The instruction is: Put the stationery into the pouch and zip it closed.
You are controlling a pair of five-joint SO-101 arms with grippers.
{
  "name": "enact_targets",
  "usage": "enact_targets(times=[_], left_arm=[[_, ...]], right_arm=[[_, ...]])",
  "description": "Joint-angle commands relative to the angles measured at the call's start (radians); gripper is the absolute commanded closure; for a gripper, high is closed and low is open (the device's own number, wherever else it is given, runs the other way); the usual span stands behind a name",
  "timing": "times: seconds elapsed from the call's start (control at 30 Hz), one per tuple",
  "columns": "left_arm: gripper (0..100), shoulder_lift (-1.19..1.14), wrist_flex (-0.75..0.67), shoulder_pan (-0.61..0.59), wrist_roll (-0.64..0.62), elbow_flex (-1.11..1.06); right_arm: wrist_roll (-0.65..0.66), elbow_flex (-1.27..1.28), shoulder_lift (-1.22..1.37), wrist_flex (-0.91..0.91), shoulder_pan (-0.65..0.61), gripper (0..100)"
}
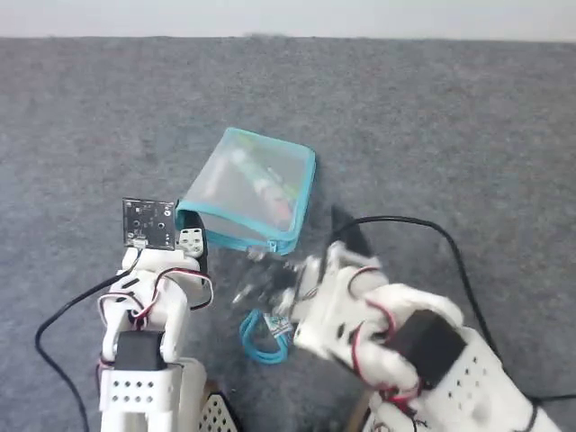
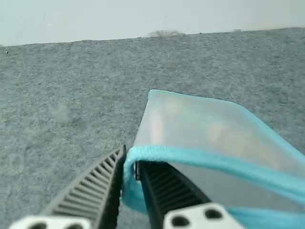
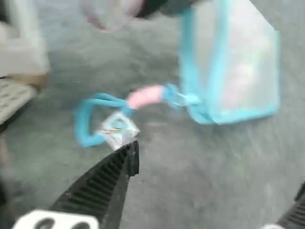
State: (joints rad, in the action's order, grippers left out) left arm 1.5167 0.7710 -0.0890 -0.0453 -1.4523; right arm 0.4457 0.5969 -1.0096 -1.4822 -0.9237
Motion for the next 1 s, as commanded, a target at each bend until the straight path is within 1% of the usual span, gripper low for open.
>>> enact_targets(times=[0.0, 0.1, 0.17, 0.57, 0.67, 0.77, 0.83, 0.97], left_arm=[[99, 0.009, 0.003, -0.009, 0.009, 0.030], [99, 0.009, 0.003, -0.008, 0.011, 0.035], [99, 0.009, 0.003, -0.006, 0.011, 0.038], [99, 0.009, 0.002, -0.002, 0.012, 0.039], [99, 0.009, 0.002, -0.002, 0.012, 0.039], [99, 0.009, 0.002, -0.002, 0.012, 0.039], [99, 0.009, 0.002, -0.002, 0.012, 0.039], [99, 0.009, 0.002, -0.002, 0.012, 0.039]], right_arm=[[0.080, 0.170, 0.012, 0.239, 0.191, 57.8], [0.110, 0.267, 0.061, 0.421, 0.242, 60.1], [0.126, 0.292, 0.097, 0.487, 0.243, 60.1], [0.129, 0.292, 0.271, 0.653, 0.236, 60.1], [0.130, 0.292, 0.269, 0.647, 0.199, 60.1], [0.160, 0.295, 0.249, 0.559, 0.159, 60.1], [0.183, 0.296, 0.223, 0.515, 0.150, 60.1], [0.192, 0.298, 0.186, 0.483, 0.142, 60.1]])
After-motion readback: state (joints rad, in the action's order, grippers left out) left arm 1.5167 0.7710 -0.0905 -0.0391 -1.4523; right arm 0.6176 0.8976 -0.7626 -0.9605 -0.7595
